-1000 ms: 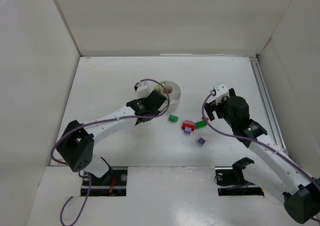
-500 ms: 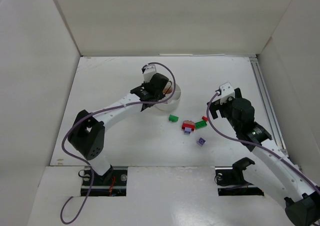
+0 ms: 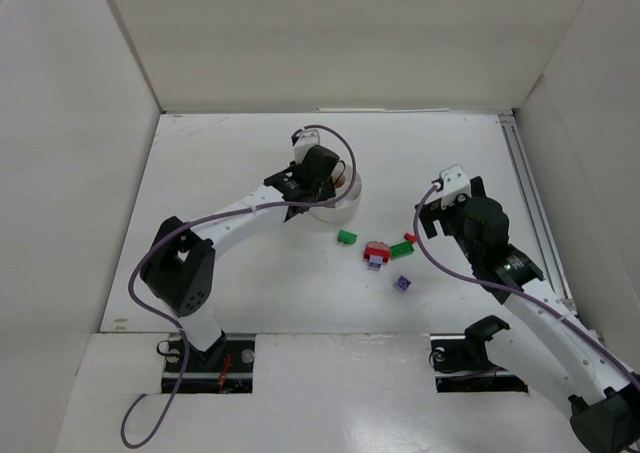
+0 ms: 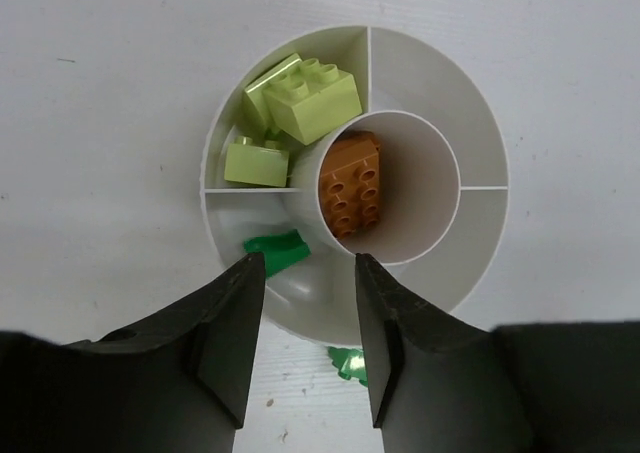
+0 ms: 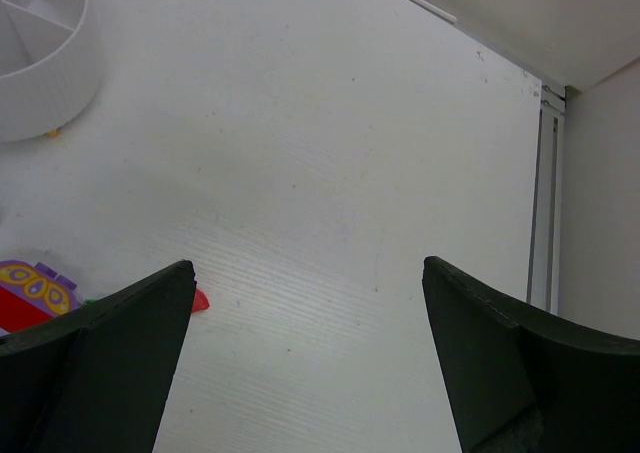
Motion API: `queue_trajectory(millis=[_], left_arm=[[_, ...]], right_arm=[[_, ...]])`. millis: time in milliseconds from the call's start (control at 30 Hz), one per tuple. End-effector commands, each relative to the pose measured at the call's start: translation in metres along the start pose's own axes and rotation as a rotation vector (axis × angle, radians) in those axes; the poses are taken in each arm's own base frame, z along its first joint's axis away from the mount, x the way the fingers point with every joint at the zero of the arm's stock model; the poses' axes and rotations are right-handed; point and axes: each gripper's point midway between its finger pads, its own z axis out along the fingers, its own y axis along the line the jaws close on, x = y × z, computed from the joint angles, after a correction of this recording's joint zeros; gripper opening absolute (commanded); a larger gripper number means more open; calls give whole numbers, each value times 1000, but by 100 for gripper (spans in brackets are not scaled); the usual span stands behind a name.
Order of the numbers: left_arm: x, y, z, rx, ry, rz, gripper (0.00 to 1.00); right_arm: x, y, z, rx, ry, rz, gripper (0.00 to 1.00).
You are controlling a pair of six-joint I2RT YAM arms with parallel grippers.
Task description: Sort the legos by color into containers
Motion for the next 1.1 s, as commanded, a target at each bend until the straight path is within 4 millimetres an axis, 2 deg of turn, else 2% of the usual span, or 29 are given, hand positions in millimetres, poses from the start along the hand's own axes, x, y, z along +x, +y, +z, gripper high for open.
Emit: queue_trajectory(millis=[0,67,100,133,200,267,300,367,400,467,533,633,667,733,833,900,1033,1067], left_arm=[[-19,-18,-11,83,-25,-17,38],[-23,-23,-21,143,-41,2,48],[-17,-27,-26,175,-38,57,59],[0,-25,-28,197,-7,97,67],[10,-35,-39,273,-14,151,80],[42,-40,-45,324,48,204,84],[49,-42,-45,334,52,213,84],[76,-47,-48,350,93,273,84],[78,-52,-51,367,88,294,84],[96,-55,-49,350,101,343,86],[110,-52,-40,330,121,362,92],[105,-54,-29,284,108,368,93],[114,-47,-21,251,130,386,93],[112,-47,-16,223,126,392,93],[120,-39,-3,163,139,406,90],[125,-39,2,154,150,413,86],[121,-46,5,163,138,406,76],[119,-48,5,169,132,392,70]], right_arm=[[-9,-8,-2,32,-31,9,100],[-12,-8,-4,24,-43,12,100],[-14,-9,-6,28,-55,15,100],[-15,-7,-6,17,-58,15,100],[-12,-7,-7,17,-56,14,100],[-14,-6,-8,9,-68,17,100],[-14,-6,-8,9,-68,17,100],[-15,-2,-8,-13,-75,16,100],[-15,-2,-8,-13,-75,16,100],[-18,-1,-8,-21,-86,18,100],[-18,-1,-8,-21,-86,18,100],[-19,1,-8,-29,-89,17,100],[-19,1,-8,-29,-89,17,100],[-19,1,-8,-29,-89,17,100],[-15,2,-7,-32,-81,15,100],[-15,2,-7,-32,-81,15,100],[-15,2,-7,-32,-81,15,100],[-15,2,-7,-32,-81,15,100]])
